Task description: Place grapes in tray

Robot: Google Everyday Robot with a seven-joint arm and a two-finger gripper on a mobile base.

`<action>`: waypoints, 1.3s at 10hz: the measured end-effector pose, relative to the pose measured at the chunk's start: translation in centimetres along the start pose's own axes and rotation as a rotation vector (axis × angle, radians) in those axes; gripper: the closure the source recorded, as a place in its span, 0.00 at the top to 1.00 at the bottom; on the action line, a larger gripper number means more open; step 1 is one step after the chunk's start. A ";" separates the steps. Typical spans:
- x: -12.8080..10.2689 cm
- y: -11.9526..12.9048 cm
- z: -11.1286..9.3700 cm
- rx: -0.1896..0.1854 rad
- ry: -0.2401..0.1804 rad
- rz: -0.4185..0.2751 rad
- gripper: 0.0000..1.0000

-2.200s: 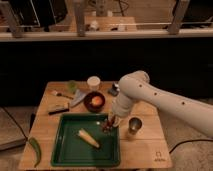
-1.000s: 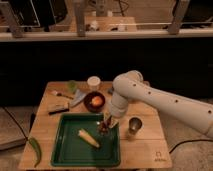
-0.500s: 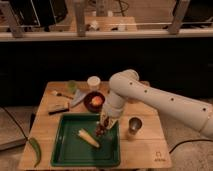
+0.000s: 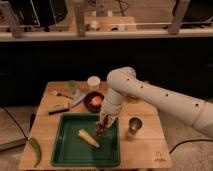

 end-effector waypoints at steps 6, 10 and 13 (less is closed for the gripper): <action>1.1 -1.0 0.0 -0.024 -0.056 0.003 0.57; 1.5 -1.5 0.3 -0.043 -0.083 -0.004 0.80; 1.7 -1.7 0.4 -0.050 -0.094 -0.011 0.80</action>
